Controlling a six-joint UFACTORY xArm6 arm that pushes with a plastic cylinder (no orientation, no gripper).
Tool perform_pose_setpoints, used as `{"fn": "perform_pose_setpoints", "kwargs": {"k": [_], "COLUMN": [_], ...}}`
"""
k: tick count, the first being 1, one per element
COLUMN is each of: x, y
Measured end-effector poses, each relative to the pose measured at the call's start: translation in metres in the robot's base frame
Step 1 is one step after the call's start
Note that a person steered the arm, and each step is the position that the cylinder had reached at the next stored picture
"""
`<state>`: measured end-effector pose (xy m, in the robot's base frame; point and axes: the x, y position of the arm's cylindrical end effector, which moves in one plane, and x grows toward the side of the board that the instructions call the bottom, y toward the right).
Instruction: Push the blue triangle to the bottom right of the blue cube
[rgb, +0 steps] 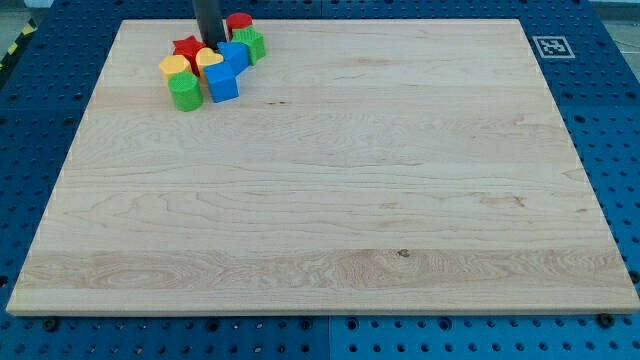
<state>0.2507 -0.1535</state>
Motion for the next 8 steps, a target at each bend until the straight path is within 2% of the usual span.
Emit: {"fn": "perform_pose_setpoints", "kwargs": {"k": [2,4,8], "x": [0.035,0.052,0.06], "y": [0.035,0.058,0.058]}}
